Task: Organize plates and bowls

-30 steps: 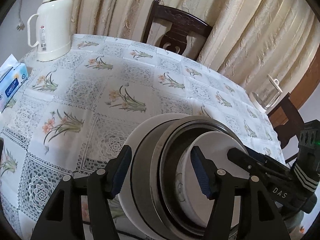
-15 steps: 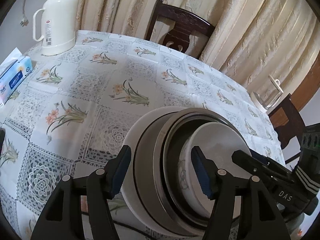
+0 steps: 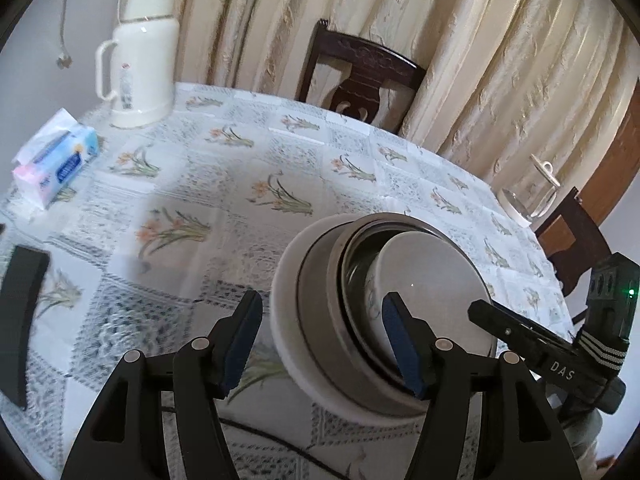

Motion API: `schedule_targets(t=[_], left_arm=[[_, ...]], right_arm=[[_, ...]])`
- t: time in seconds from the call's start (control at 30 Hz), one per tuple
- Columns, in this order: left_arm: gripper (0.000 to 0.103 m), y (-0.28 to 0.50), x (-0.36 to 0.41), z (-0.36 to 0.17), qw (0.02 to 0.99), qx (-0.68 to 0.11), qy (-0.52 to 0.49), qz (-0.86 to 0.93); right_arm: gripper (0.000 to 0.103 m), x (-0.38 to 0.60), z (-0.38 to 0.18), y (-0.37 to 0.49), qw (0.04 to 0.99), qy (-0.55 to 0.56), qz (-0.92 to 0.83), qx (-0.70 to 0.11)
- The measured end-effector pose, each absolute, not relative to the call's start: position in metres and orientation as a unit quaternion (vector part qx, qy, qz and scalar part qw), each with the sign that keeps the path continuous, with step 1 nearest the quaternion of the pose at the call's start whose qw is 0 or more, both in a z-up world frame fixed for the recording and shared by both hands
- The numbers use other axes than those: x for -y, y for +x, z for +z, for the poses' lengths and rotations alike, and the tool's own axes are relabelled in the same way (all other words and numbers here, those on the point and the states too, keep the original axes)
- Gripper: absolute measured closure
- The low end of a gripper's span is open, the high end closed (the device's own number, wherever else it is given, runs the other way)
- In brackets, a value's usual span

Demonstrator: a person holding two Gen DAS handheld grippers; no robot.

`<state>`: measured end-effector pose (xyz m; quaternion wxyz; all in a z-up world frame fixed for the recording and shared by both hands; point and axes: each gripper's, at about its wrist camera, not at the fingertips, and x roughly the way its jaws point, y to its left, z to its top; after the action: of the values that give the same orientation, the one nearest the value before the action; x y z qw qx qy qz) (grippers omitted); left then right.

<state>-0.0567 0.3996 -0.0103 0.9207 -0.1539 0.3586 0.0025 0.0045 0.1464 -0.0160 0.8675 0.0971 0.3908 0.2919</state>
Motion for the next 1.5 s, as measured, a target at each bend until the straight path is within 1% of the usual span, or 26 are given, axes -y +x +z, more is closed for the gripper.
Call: schedule_targets(t=[0.23, 0.57, 0.7, 0.87, 0.97, 1.03, 1.07, 1.13, 1.17, 1.33, 1.5], left_arm=[[0.04, -0.092, -0.391, -0.004, 0.937, -0.319, -0.142, 0.02], [0.04, -0.105, -0.364, -0.03, 0.931, -0.33, -0.157, -0.002], [0.04, -0.108, -0.353, -0.033, 0.934, -0.326, -0.144, 0.005], [0.04, -0.115, -0.336, -0.032, 0.943, -0.315, -0.108, 0.015], [0.04, -0.117, -0.331, -0.033, 0.945, -0.313, -0.092, 0.016], [0.036, -0.12, -0.328, -0.034, 0.946, -0.311, -0.085, 0.018], [0.032, -0.121, -0.327, -0.034, 0.947, -0.31, -0.083, 0.019], [0.03, -0.125, -0.324, -0.034, 0.95, -0.304, -0.072, 0.026], [0.03, -0.127, -0.322, -0.033, 0.951, -0.301, -0.065, 0.03], [0.023, -0.137, -0.316, -0.028, 0.958, -0.28, -0.036, 0.051], [0.014, -0.145, -0.31, -0.026, 0.963, -0.26, -0.004, 0.067]], right_arm=[[0.037, -0.134, -0.011, -0.019, 0.877, 0.099, 0.295, -0.367], [0.036, -0.117, -0.017, -0.036, 0.883, 0.102, 0.279, -0.364], [0.036, -0.116, -0.019, -0.039, 0.883, 0.103, 0.277, -0.365], [0.03, -0.118, -0.019, -0.051, 0.891, 0.087, 0.271, -0.352], [0.024, -0.12, -0.018, -0.061, 0.899, 0.073, 0.267, -0.338], [0.016, -0.12, -0.017, -0.069, 0.906, 0.062, 0.264, -0.324], [0.014, -0.12, -0.017, -0.072, 0.909, 0.058, 0.263, -0.318], [0.003, -0.12, -0.016, -0.077, 0.915, 0.053, 0.259, -0.306], [0.001, -0.12, -0.016, -0.079, 0.916, 0.051, 0.257, -0.303], [0.0, -0.12, -0.016, -0.085, 0.922, 0.039, 0.246, -0.297], [0.0, -0.118, -0.014, -0.09, 0.926, 0.045, 0.235, -0.29]])
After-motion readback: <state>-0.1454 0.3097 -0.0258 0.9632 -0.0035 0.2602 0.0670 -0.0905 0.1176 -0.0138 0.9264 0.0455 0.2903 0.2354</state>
